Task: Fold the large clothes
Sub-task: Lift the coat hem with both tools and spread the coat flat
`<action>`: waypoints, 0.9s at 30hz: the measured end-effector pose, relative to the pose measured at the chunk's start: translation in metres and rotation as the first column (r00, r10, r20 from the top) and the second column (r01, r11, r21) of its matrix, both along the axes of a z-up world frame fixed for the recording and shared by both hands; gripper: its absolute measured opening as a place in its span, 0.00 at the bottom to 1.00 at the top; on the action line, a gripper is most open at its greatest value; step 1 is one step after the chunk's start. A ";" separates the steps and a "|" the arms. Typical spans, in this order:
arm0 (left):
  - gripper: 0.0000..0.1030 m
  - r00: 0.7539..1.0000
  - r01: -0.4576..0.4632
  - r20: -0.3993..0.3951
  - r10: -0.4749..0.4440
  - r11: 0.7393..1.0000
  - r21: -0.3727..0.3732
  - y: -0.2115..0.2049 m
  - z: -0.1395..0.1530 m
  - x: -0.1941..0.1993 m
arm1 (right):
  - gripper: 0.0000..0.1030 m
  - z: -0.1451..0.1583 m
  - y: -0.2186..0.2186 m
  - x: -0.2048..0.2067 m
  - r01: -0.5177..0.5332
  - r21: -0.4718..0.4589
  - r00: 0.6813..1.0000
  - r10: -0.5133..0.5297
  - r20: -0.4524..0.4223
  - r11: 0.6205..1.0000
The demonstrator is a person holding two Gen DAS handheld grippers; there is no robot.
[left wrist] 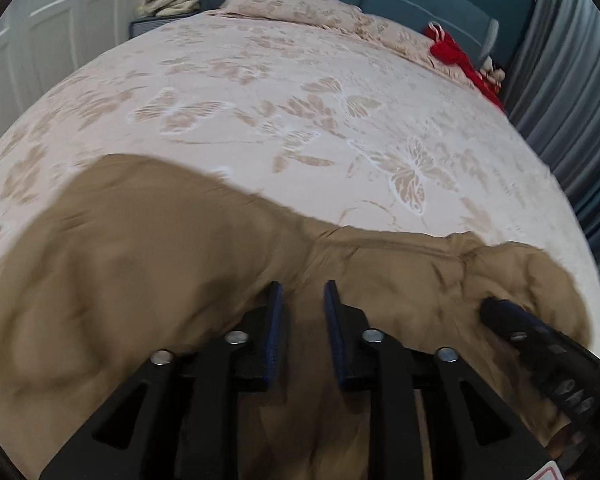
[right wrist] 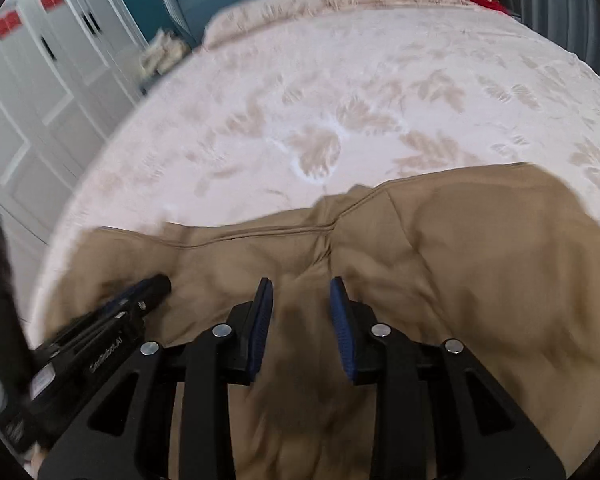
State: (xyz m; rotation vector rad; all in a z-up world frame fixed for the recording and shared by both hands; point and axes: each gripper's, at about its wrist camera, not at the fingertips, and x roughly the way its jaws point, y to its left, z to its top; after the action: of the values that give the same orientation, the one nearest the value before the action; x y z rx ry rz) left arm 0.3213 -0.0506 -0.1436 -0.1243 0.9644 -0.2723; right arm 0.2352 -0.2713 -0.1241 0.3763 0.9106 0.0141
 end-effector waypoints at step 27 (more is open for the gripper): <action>0.52 0.997 -0.051 0.061 0.040 0.980 0.192 0.012 -0.011 -0.124 | 0.31 -0.043 0.072 -0.092 -0.072 -0.144 0.996 0.065 -0.055 0.987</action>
State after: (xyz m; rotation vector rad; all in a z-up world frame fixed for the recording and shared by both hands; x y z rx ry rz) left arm 0.1974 -0.0382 -0.1542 0.0397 0.9250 -0.1379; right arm 0.1433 -0.1997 -0.1673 0.2103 0.9673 0.0014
